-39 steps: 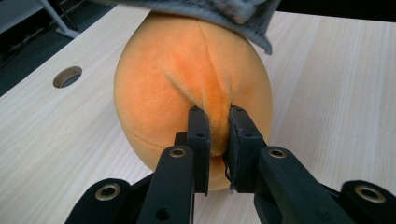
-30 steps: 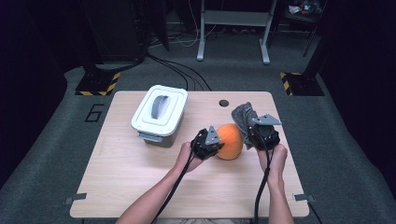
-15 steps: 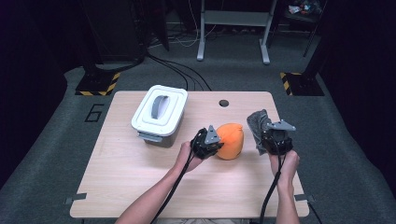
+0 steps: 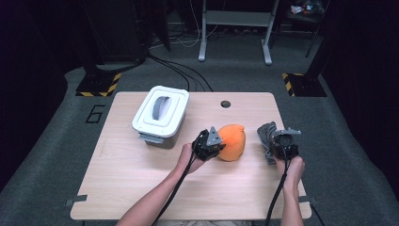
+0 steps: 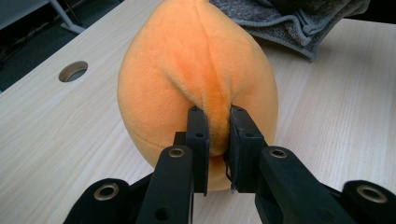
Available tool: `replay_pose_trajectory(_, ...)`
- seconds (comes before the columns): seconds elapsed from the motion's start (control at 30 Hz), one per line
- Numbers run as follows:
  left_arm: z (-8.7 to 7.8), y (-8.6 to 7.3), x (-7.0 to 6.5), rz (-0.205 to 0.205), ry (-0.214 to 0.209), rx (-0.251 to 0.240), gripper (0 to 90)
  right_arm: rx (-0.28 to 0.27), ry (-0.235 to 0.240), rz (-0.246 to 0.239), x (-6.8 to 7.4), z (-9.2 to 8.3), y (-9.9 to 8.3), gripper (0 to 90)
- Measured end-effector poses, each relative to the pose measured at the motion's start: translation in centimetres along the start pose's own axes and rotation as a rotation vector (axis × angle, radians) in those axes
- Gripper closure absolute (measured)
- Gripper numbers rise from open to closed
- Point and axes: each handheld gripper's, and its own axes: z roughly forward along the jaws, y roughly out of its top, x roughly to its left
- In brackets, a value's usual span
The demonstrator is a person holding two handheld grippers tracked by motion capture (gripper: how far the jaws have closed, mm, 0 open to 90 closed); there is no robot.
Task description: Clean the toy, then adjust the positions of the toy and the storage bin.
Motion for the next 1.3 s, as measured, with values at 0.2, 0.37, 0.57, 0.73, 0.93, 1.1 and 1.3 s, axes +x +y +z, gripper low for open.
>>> replay_pose_trajectory(0.2, 0.0, 0.0, 0.0, 0.005, 0.003, 0.003, 79.7, 0.056, -0.018, 0.022, -0.7, 1.7, -0.5, 66.0)
replay_pose_trajectory(0.37, 0.0, 0.0, 0.0, 0.001, 0.003, 0.006, 79.5, 0.093, -0.024, 0.040, -1.2, 2.9, -0.7, 54.2)
replay_pose_trajectory(0.57, 0.0, -0.1, 0.1, -0.004, 0.003, 0.002, 79.5, 0.107, 0.002, 0.082, -2.0, 3.5, -1.1, 37.9)
replay_pose_trajectory(0.73, 0.0, 0.0, 0.1, -0.007, 0.005, 0.006, 79.5, 0.053, 0.017, 0.094, -2.1, 2.2, -1.0, 23.9)
replay_pose_trajectory(0.93, -0.1, -0.1, 0.2, -0.009, 0.005, 0.009, 79.5, -0.007, 0.053, 0.074, -1.9, -0.1, -1.5, 15.6)
replay_pose_trajectory(1.1, -0.1, -0.1, 0.2, -0.007, 0.006, 0.010, 79.6, -0.043, 0.067, 0.052, -1.7, -1.4, -2.7, 13.5)
replay_pose_trajectory(1.3, -0.1, -0.1, 0.3, -0.011, 0.005, 0.011, 79.5, -0.067, 0.070, 0.041, -1.3, -2.2, -5.1, 8.7)
